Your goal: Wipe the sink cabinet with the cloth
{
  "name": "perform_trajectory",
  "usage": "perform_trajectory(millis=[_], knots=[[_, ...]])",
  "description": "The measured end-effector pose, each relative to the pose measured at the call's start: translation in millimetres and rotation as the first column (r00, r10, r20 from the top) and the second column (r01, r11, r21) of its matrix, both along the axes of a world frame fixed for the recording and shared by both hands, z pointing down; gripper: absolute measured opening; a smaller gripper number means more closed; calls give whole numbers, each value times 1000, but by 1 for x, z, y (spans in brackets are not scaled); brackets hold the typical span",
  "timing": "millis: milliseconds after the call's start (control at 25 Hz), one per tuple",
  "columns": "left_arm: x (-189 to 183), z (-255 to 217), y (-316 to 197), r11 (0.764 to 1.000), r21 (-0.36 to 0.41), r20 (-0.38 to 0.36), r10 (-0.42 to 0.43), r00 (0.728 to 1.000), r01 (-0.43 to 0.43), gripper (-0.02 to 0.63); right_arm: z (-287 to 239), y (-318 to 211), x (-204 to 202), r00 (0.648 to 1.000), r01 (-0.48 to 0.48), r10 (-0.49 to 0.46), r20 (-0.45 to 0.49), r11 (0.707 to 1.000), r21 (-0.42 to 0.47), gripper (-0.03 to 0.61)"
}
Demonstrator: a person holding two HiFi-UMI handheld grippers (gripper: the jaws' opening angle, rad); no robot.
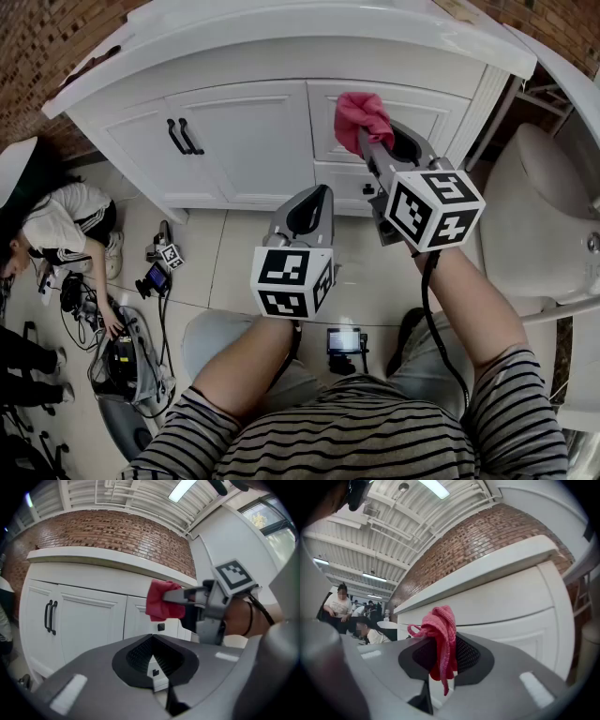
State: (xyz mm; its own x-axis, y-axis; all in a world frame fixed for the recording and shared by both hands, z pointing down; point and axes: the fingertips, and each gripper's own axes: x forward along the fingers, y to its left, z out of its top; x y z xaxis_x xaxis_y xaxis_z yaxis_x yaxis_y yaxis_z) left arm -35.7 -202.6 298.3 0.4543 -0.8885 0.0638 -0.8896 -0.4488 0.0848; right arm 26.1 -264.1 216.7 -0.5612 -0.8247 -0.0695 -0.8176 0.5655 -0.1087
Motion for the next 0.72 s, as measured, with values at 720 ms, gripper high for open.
perform_trajectory(millis=[720], knots=[[-17, 5, 5, 1000, -15, -13, -4, 1000, 4, -6, -15, -62, 82, 986, -155, 160, -56, 985, 79, 83]])
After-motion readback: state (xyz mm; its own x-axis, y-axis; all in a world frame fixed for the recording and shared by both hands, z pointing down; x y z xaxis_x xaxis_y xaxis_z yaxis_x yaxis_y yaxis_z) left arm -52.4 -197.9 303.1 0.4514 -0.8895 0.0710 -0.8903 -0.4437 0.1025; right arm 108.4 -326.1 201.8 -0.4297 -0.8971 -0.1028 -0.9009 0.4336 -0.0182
